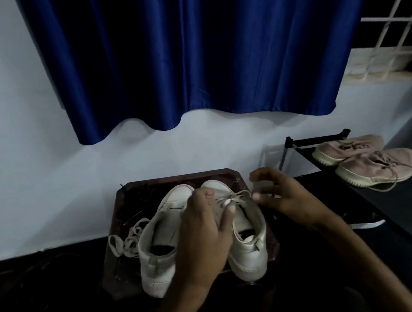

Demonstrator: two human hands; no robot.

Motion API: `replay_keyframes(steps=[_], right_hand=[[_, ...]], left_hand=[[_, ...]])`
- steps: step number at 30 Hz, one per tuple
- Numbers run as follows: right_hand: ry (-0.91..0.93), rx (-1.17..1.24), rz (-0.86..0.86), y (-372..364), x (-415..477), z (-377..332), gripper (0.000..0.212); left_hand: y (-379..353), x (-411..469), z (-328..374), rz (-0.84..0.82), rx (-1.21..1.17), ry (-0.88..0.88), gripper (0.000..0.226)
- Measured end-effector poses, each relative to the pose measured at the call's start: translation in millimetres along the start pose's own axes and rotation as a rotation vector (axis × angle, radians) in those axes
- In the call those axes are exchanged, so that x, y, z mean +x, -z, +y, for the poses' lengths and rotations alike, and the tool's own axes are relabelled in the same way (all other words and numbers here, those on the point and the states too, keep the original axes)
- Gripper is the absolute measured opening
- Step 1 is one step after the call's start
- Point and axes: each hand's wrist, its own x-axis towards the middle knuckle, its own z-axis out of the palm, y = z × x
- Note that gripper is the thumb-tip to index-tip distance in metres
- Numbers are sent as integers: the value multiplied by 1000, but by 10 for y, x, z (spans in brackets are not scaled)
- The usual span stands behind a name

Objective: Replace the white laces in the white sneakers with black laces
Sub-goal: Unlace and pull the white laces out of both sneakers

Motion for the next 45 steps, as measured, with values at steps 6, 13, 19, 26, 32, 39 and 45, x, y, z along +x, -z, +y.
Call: replay_keyframes(steps=[6, 13, 19, 26, 32, 39, 45], right_hand=[[245, -387, 4, -65, -93, 50, 52], [223, -306, -111, 12, -203, -10, 38], [405, -563, -9, 83, -98, -88, 25], [546, -885, -387, -51, 86, -198, 15], [443, -761, -198, 27, 273, -313, 9], [293, -660, 35, -112, 367, -140, 17], [535, -872, -392, -2, 195, -292, 23]], left_hand=[[-121, 196, 113, -401, 319, 62, 43], [-57, 579, 0, -530, 312, -44, 49], [-95, 325, 67, -209, 361, -320, 29], [-45, -44, -216, -294, 424, -320, 32], [-78, -95, -146, -198, 526, -329, 30], [-84, -26, -95, -224, 495, -322, 33], [-102, -27, -66, -206, 554, -278, 24]])
